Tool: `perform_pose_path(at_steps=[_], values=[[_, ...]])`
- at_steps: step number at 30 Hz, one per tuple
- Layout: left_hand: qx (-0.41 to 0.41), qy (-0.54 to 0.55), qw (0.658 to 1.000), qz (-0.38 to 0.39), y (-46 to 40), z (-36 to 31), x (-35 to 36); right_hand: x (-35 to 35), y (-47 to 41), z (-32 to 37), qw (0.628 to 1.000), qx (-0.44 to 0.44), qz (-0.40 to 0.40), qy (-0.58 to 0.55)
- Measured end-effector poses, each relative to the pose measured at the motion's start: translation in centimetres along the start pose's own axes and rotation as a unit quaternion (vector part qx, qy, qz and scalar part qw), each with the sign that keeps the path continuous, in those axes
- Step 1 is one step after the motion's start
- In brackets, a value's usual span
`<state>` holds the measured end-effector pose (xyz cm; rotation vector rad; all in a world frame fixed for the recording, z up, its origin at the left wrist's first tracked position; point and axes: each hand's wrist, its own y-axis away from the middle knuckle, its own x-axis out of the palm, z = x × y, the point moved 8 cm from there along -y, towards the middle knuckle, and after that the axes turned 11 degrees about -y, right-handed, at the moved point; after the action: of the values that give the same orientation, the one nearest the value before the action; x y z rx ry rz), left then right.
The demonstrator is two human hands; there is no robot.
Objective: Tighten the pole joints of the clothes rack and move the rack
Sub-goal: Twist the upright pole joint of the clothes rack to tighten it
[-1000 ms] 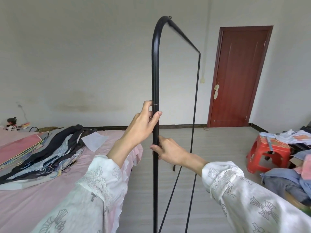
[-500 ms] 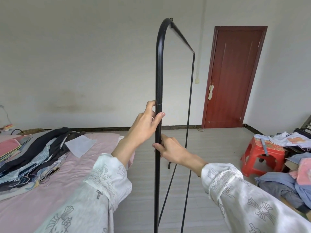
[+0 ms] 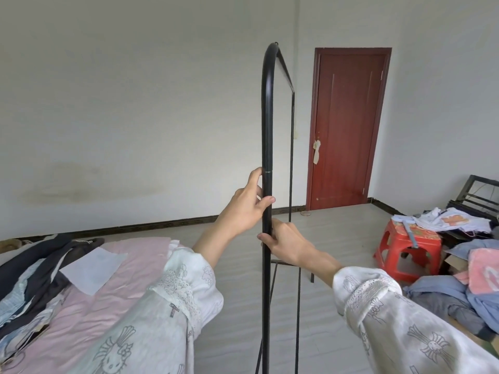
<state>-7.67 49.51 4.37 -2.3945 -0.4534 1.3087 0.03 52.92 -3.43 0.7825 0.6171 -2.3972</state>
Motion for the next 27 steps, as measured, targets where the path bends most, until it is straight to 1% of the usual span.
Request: perform_pose_path(at_steps=[10, 19, 27], values=[[-0.023, 0.013, 1.000, 0.008, -8.9, 6.9, 1.2, 0.7, -10.2, -2.7, 1.000, 0.016, -0.017, 0.002], [-0.036, 0.004, 0.999, -0.006, -17.4, 13.3, 2.1, 1.5, -21.0, -5.7, 1.000, 0.017, -0.002, 0.017], [-0.050, 0.002, 0.999, -0.016, -22.6, 18.6, 2.2, 3.1, -28.4, -6.9, 1.000, 0.020, 0.003, 0.016]])
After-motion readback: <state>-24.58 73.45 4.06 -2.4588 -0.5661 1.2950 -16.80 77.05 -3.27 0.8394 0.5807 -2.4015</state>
